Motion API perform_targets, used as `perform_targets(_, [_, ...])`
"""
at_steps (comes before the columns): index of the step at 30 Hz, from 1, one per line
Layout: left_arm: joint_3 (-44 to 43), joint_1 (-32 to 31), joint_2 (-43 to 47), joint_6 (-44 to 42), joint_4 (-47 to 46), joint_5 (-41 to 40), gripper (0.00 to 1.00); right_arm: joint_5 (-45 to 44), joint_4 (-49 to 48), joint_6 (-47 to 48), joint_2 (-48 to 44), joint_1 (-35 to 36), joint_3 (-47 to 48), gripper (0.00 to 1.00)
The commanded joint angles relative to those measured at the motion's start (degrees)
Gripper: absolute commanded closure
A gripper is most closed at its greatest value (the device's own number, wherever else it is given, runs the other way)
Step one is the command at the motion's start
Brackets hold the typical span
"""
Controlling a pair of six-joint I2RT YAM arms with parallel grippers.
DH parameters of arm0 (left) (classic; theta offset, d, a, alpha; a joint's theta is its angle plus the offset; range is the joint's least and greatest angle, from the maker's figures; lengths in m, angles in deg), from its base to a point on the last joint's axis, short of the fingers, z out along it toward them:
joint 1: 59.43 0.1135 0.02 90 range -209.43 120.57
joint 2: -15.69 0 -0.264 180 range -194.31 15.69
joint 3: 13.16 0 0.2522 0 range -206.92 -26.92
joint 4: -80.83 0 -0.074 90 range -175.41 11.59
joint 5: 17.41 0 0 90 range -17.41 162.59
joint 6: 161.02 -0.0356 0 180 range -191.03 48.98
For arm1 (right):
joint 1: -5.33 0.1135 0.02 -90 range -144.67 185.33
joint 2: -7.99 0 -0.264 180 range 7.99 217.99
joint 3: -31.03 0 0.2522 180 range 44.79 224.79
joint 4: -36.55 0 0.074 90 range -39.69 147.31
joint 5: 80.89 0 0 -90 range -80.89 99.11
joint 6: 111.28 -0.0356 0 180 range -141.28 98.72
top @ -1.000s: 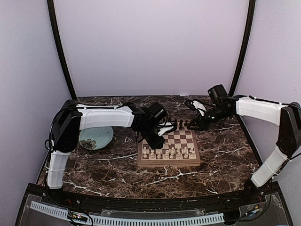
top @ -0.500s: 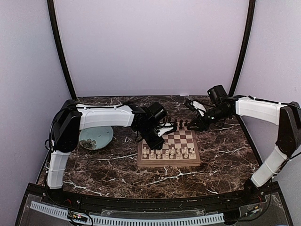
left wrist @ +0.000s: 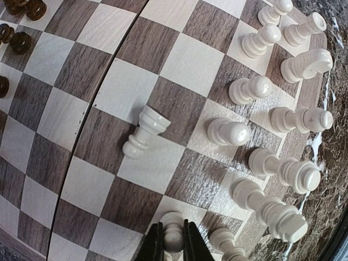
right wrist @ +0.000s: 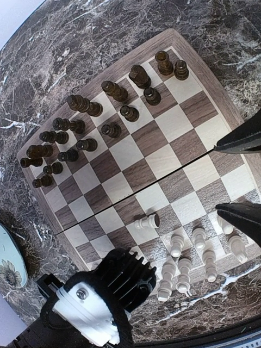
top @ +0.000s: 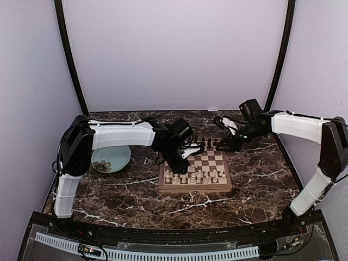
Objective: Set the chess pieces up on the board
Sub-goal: Place the pawn on c2.
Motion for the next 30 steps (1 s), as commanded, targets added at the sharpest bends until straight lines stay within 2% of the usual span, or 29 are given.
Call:
perform_targets(1, [-1.01, -0.11, -0.37, -1.1, 1.72, 1.61, 0.92, 0.92, -0.86, 0.27, 0.54, -0.06, -0.04, 0.67])
perform_targets(7, [-1.21, -0.1, -0.82, -0.94, 1.94, 1.72, 0.92, 0.96, -0.87, 0.32, 0.62, -0.06, -0.04, 0.67])
perform_targets(16, [-1.76, -0.12, -0.85, -0.85, 2.37, 1.47, 0.79, 1.03, -0.92, 0.32, 0.54, -0.07, -0.04, 0.67])
perform_targets(30, [-2.94, -0.1, 0.21, -0.83, 2.33, 0.99, 0.72, 1.13, -0.75, 0.23, 0.63, -0.06, 0.13, 0.67])
